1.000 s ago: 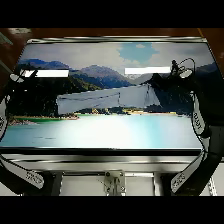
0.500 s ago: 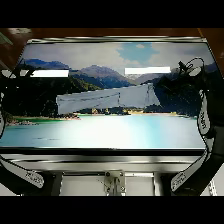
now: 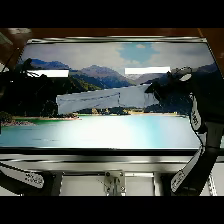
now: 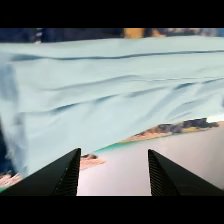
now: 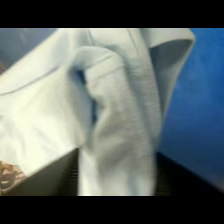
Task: Fold the shirts.
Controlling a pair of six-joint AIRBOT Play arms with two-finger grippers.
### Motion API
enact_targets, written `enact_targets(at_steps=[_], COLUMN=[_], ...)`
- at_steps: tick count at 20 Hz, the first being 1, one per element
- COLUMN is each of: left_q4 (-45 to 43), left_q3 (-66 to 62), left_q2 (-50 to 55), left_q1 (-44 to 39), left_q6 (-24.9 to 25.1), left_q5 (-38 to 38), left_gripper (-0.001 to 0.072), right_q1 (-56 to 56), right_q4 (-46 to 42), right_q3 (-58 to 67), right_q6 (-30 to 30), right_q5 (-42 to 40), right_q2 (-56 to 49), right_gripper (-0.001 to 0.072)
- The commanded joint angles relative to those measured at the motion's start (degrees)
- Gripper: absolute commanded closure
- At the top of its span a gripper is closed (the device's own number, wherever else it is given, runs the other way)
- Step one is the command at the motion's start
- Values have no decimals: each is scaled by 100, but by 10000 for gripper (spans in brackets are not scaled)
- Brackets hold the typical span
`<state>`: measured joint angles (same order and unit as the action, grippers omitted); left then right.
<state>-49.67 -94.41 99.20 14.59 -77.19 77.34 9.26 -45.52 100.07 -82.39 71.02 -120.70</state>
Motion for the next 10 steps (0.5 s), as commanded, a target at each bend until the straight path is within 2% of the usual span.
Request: enact_targets(at_steps=[1,2,3,5,6,8,9,10], left_q4=[1062,1287,1410,1414,1414,1412,1412,1412], left_q3=[-7,-4,-4,-2,-2,-2,-2,-2], left_q2=[-81,-79,-79,-46,7,192,319,439], left_q1=[-195,-282,-404,-750,-955,-1440,-1705,-1950], left_q6=[372,470,479,479,479,479,479,476], left_q5=[-313,-439,-599,-844,-894,-992,-1045,-1097], left_gripper=[204,212,275,492,576,611,662,665], right_q1=[-81,-79,-57,-2,31,61,66,63], right_q4=[186,269,310,302,297,299,282,236], right_q3=[4,9,9,9,9,9,9,9], right_q6=[-39,-24,70,184,184,179,179,149], right_q5=[96,170,304,619,763,1113,1296,1497], right_q2=[-61,-28,35,334,531,1008,1255,1521], right_gripper=[514,635,635,635,635,635,635,635])
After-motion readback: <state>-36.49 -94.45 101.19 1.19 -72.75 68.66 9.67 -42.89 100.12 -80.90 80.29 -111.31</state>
